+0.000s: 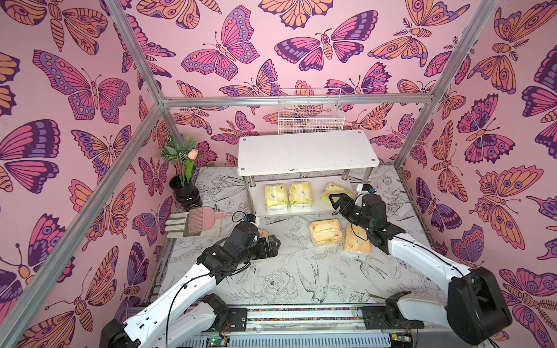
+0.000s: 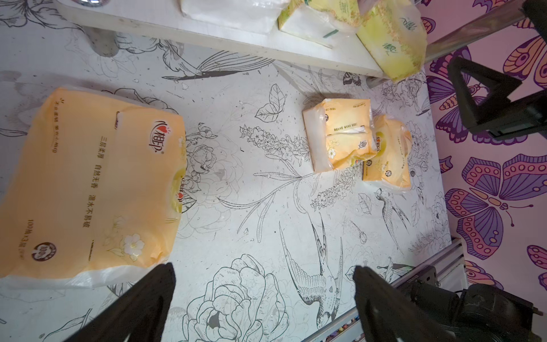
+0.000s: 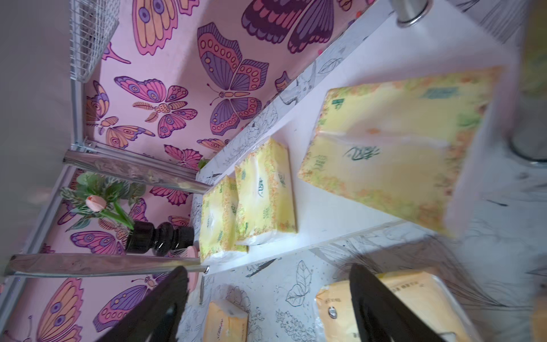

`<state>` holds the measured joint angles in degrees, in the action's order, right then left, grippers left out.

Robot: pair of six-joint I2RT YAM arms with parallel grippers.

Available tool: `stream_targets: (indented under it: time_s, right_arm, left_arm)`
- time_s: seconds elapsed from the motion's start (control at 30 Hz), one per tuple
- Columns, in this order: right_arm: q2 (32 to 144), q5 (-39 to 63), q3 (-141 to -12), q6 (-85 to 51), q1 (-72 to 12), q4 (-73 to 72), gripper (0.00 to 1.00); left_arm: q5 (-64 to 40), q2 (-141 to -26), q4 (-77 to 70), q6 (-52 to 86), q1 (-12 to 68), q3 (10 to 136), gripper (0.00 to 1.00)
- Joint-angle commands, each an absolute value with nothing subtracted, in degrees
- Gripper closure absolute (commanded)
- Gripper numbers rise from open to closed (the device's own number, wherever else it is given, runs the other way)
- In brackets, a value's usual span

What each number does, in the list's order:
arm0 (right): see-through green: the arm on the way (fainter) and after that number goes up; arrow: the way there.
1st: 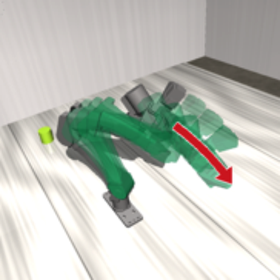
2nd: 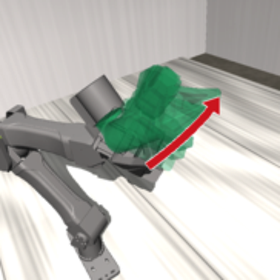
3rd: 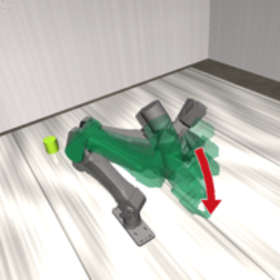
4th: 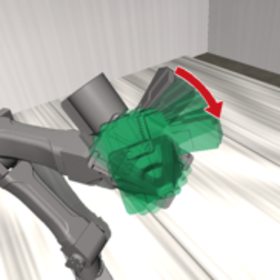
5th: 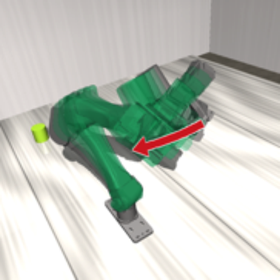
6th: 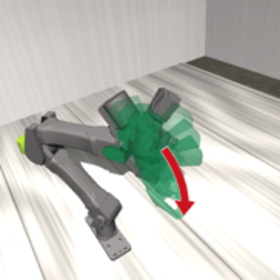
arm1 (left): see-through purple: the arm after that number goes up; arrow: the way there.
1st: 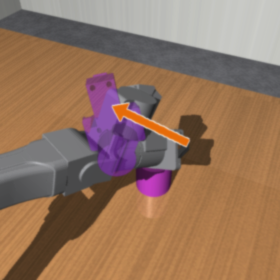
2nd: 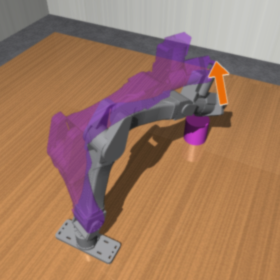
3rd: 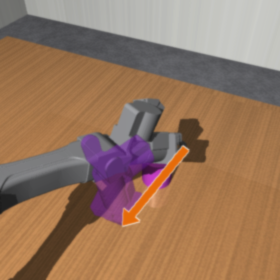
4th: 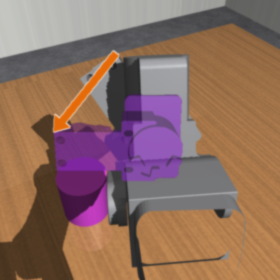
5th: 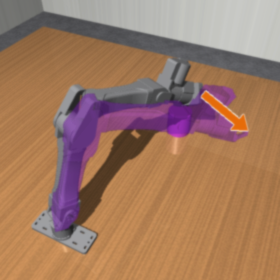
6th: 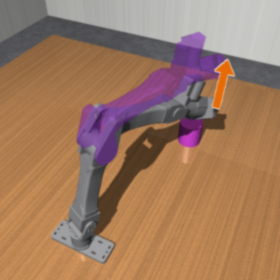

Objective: Place the tissue boxes on the shelf by color
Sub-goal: Adjust the box of tissues on the shelf.

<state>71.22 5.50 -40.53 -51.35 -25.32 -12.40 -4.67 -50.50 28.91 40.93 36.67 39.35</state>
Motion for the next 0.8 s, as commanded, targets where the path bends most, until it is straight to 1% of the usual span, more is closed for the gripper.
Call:
stream_targets:
  time_s: [0.0,0.17,0.27,0.5,0.77]
  right_arm:
    - [70.59,0.09,-41.68,-45.50,-24.61,-3.25,0.11]
    - [72.40,-5.22,-43.71,-43.29,-24.25,0.32,0.11]
    - [73.94,-5.84,-43.86,-43.15,-23.46,-0.26,0.11]
    - [78.61,-5.38,-45.36,-43.33,-22.65,-3.48,0.11]
    - [84.36,-2.15,-49.32,-43.99,-22.41,-4.66,0.11]
  left_arm:
    - [-4.87,-50.45,29.17,39.85,36.48,39.91,0.00]
    - [-5.01,-50.19,29.17,39.80,36.48,40.17,0.00]
    - [-5.10,-49.88,29.17,39.82,36.51,40.25,0.00]
    - [-5.36,-49.87,29.23,39.81,36.56,40.25,0.00]
    - [-5.27,-49.44,29.43,40.03,36.56,40.17,0.00]
